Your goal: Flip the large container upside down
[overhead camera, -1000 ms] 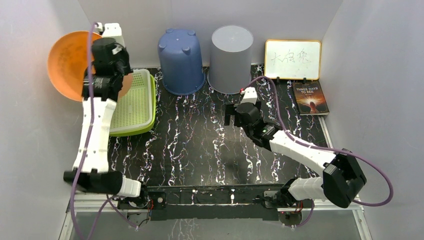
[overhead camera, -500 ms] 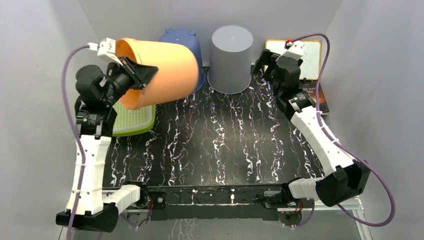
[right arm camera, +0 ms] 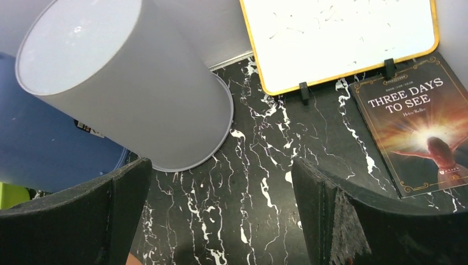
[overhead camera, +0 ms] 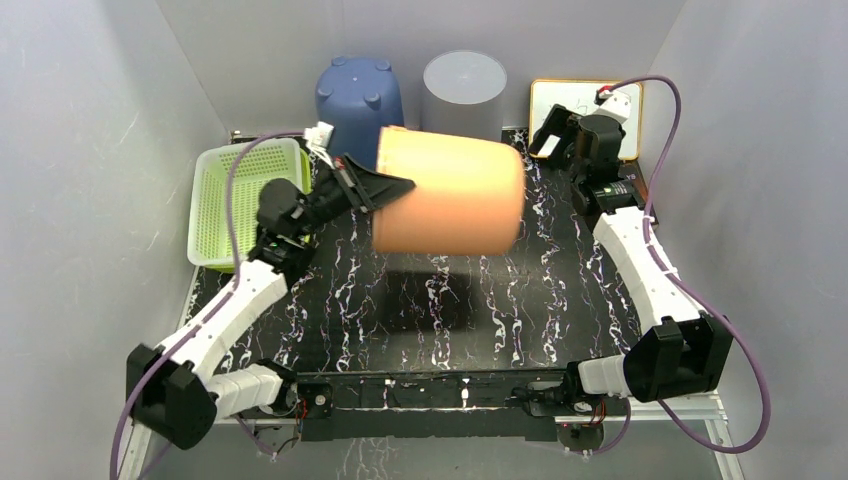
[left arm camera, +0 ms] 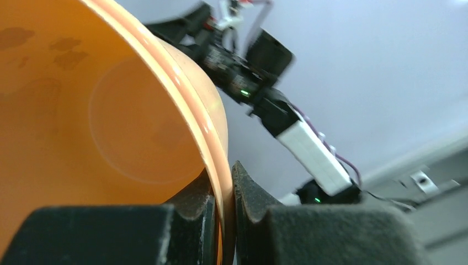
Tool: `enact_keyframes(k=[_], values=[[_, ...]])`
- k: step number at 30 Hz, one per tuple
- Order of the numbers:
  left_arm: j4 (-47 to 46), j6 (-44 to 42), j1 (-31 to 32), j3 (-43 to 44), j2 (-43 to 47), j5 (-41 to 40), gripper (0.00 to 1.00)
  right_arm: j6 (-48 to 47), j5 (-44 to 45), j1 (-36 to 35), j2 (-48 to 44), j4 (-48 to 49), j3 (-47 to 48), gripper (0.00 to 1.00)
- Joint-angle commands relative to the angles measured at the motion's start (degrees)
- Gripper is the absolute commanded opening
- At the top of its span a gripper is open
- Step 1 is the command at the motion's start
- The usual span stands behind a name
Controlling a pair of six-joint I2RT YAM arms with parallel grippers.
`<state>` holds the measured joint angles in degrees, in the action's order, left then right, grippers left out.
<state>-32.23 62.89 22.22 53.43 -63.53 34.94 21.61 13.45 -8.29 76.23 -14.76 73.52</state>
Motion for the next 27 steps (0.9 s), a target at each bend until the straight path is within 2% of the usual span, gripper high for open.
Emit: enact_keyframes(k=[1, 5, 9, 15, 27], values=[[-27.6, 8.7, 7.9, -3.1, -5.2, -3.6, 0.0, 1.7, -2.7, 1.7, -1.9, 3.3, -1.5, 0.98], [-36.0, 10.6, 11.5, -5.9, -11.8, -5.6, 0.0, 1.6, -2.9, 2.2, -1.9, 3.7, -1.8, 0.98], [-46.5, 13.4, 12.5, -9.8, -18.7, -7.7, 0.0, 1.1, -2.6, 2.6, -2.2, 4.2, -1.8, 0.98], [-69.8, 24.7, 12.9, -16.2, -33.2, -12.1, 0.0, 0.6, -2.6, 2.9, -2.4, 5.0, -2.1, 0.98], [-70.3, 24.0, 13.7, -14.1, -43.1, -8.5, 0.0, 1.1, -3.4, 3.1, -2.2, 6.5, -5.9, 0.98]])
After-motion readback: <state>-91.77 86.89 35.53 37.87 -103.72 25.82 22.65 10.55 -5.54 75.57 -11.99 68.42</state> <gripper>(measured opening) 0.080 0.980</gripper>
